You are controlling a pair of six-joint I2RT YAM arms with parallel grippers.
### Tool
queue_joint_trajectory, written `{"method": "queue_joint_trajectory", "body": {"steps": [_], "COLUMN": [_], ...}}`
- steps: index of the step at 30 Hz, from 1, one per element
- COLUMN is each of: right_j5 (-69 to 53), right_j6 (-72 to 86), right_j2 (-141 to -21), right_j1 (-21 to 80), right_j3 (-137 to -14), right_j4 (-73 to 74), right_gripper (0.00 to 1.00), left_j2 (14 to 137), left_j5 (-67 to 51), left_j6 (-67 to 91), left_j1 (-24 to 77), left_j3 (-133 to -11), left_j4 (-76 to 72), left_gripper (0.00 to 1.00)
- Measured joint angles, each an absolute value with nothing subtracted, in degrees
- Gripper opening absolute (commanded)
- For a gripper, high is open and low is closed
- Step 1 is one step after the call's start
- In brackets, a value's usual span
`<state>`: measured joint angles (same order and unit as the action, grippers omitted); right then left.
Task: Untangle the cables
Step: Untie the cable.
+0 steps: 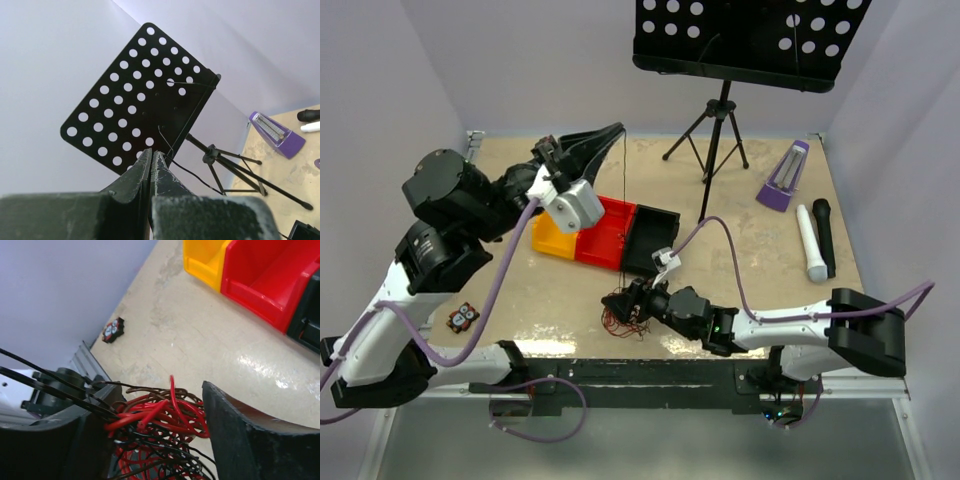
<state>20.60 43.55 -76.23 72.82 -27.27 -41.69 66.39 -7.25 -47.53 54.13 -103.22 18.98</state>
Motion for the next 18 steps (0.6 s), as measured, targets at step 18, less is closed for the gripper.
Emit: {"method": "queue_joint_trajectory", "body": {"steps": [18], "right_j5": [23.0], "right_j6": [39.7], "right_j2": [-60.5], "right_j1": [74.0], "right_j3": [-31.1], "right_j4": [-14.0], "right_gripper": [0.67], "left_j2": [47.2], "left_j5": [-10.6], "left_j6": [-46.5], "left_j1": [54.1], "left_j3": [-71.5], "left_j4": [24.9], "left_gripper": [0.0]}}
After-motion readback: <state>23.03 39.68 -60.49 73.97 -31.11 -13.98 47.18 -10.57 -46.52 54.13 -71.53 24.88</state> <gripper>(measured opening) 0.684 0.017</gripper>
